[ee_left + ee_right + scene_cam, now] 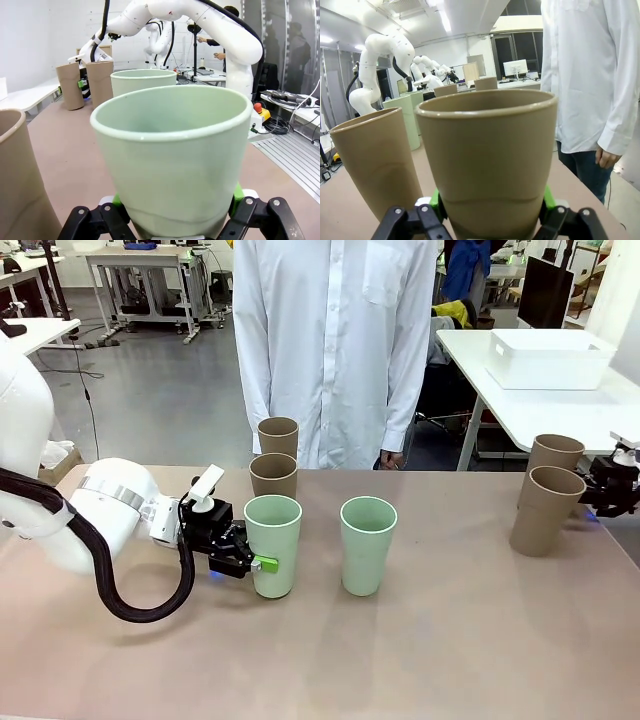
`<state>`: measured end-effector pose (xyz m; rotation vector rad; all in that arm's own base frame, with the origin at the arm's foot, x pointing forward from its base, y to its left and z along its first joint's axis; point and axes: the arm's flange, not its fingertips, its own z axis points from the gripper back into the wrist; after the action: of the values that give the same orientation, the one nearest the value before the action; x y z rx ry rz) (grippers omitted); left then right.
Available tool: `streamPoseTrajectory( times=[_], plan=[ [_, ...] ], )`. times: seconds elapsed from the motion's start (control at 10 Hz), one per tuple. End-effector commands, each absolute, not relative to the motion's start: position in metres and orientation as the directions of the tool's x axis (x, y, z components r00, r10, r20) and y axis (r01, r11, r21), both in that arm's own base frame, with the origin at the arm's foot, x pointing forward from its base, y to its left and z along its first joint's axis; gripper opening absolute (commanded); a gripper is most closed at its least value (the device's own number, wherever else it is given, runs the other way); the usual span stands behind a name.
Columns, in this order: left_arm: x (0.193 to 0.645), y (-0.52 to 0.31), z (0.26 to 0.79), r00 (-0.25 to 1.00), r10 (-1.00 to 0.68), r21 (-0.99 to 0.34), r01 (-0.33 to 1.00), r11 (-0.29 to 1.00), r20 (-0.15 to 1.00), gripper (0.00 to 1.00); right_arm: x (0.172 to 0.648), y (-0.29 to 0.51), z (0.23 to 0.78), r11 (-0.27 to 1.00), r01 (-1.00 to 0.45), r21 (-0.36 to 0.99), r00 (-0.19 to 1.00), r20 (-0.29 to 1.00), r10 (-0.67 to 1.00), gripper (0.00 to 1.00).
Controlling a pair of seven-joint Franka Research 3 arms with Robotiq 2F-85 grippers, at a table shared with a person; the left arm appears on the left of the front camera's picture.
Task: Stack the cups and store them in the basket.
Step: Pick up two Reusable plastic cups , one in each hand.
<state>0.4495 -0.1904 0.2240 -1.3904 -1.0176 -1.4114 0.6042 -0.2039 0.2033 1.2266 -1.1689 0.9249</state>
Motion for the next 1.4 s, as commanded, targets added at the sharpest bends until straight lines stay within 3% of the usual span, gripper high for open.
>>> streamPoseTrajectory(
  times=[0.0, 0.1, 0.5, 0.8, 1.0, 1.3],
  plan=[
    [0.449, -0.191, 0.224, 0.013, -0.039, -0.023, 0.962, -0.274, 0.999, 0.42, 0.605, -0.203, 0.206, 0.146, -0.969, 0.199, 0.19, 0.979, -0.07, 0.45],
    [0.45, -0.19, 0.224, 0.017, -0.043, -0.028, 0.961, -0.274, 0.999, 0.85, 0.604, -0.204, 0.203, 0.144, -0.969, 0.203, 0.194, 0.978, -0.072, 0.85],
    [0.446, -0.172, 0.276, 0.004, -0.006, -0.005, 0.97, -0.242, 1.0, 0.85, 0.601, -0.21, 0.282, 0.24, -0.963, 0.122, 0.094, 0.987, -0.127, 0.85],
    [0.427, -0.16, 0.328, 0.009, 0.038, 0.001, 0.967, -0.257, 0.999, 0.85, 0.593, -0.197, 0.348, 0.293, -0.949, 0.118, 0.089, 0.99, -0.11, 0.85],
    [0.412, -0.148, 0.366, -0.003, 0.067, 0.02, 0.967, -0.254, 0.998, 0.85, 0.571, -0.187, 0.391, 0.372, -0.922, 0.106, 0.076, 0.993, -0.095, 0.85],
    [0.399, -0.121, 0.405, -0.025, 0.077, 0.042, 0.972, -0.232, 0.997, 0.85, 0.52, -0.181, 0.434, 0.38, -0.919, 0.106, 0.076, 0.993, -0.094, 0.85]
  ],
)
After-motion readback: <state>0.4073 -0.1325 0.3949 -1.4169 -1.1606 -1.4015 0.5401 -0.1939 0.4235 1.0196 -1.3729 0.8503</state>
